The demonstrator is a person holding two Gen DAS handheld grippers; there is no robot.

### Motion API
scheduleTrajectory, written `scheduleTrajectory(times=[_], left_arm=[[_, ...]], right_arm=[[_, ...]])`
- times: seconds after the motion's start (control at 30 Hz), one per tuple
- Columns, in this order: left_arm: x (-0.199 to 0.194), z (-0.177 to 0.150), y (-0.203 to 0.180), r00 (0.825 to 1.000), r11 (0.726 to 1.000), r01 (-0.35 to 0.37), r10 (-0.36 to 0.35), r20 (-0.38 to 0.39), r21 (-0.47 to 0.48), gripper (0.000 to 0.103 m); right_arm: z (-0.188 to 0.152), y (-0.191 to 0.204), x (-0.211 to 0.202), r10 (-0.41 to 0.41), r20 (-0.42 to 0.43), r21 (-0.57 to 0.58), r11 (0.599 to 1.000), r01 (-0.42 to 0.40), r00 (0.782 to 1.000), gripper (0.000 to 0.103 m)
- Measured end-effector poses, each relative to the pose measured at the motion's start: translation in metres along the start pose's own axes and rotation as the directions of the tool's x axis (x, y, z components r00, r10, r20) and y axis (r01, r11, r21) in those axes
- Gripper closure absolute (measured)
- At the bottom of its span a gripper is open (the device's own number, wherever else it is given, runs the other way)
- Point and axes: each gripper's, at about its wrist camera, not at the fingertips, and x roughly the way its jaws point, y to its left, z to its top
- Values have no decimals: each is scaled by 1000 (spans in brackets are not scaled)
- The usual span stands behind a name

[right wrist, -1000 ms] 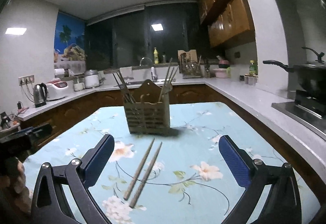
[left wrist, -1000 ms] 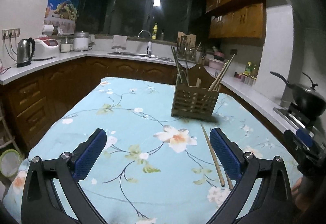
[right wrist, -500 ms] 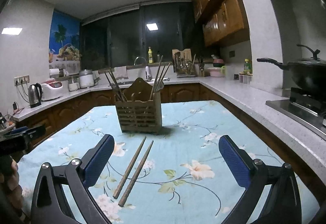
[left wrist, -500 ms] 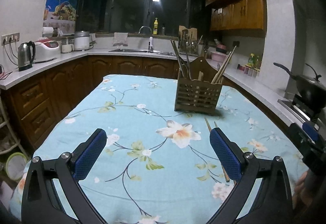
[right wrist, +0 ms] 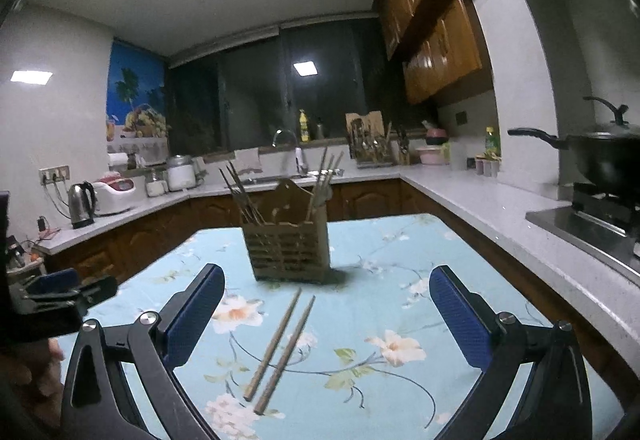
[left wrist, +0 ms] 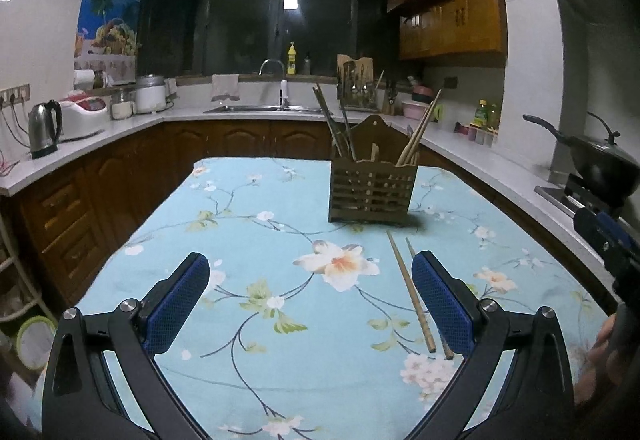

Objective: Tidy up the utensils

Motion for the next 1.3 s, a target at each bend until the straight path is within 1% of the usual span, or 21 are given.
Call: scheduleTrajectory(times=[0.07, 0.2, 0.3, 0.43, 0.53, 0.67, 0.73, 0.9, 1.3], left_arm=[[-1, 1, -3, 1000, 1000, 2, -2, -5, 18, 0], [-4, -3, -6, 1000, 999, -23, 23, 6, 40, 0], [-7, -5, -7, 1000, 998, -29, 29, 8, 48, 0], [-10, -6, -6, 999, 998, -40, 38, 23, 47, 0], [-9, -9, -5, 999, 998, -46, 45, 21, 47, 0], [-9, -12, -5, 997, 997, -57, 55, 45, 47, 0], [-8, -14, -5, 997, 996, -65, 63, 45, 55, 0], [-7, -16, -4, 997, 997, -62, 60, 39, 50, 0], [-8, -19, -6, 996, 996, -72, 70, 48, 59, 0]], right_arm=[[3, 3, -4, 13, 6, 1, 1000, -14, 1000, 0], [0, 10, -5, 22, 8, -16, 1000, -21, 1000, 0], [-2, 13, -3, 27, -3, -21, 999, -27, 1000, 0], [-6, 16, -5, 45, 13, -24, 999, -44, 999, 0], [-10, 17, -4, 43, 16, -33, 999, -43, 999, 0], [-17, 18, -2, 41, 10, -34, 999, -41, 999, 0], [-19, 19, -1, 37, 8, -38, 999, -36, 999, 0], [-22, 21, 2, 36, -1, -41, 999, -36, 999, 0], [-26, 19, 1, 41, 12, -32, 999, -41, 999, 0]])
